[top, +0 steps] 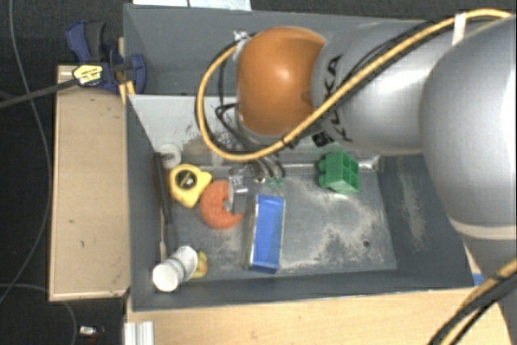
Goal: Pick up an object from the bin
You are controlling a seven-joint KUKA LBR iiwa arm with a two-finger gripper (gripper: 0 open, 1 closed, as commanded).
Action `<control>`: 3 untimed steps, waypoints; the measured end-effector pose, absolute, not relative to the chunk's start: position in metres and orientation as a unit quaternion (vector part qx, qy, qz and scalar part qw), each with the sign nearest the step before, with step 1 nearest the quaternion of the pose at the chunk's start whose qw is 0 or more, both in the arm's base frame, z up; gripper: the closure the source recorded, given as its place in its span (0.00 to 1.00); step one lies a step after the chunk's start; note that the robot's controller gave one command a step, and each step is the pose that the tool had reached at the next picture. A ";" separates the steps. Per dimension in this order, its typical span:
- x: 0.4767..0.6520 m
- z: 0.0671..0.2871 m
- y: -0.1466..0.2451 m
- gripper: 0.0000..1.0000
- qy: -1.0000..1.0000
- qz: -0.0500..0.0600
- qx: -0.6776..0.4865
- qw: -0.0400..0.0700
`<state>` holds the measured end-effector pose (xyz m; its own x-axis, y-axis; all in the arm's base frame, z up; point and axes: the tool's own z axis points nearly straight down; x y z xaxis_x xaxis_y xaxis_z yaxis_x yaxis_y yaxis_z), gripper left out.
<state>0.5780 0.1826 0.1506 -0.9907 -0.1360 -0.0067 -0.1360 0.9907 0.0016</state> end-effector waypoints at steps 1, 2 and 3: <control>0.561 0.091 0.175 0.00 0.995 0.001 -0.096 0.002; 0.575 0.074 0.123 1.00 0.996 0.002 -0.093 0.008; 0.575 0.074 0.124 1.00 0.996 0.002 -0.092 0.008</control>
Offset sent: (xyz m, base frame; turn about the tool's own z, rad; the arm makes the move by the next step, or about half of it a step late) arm -0.0053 -0.0599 -0.0806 -0.0546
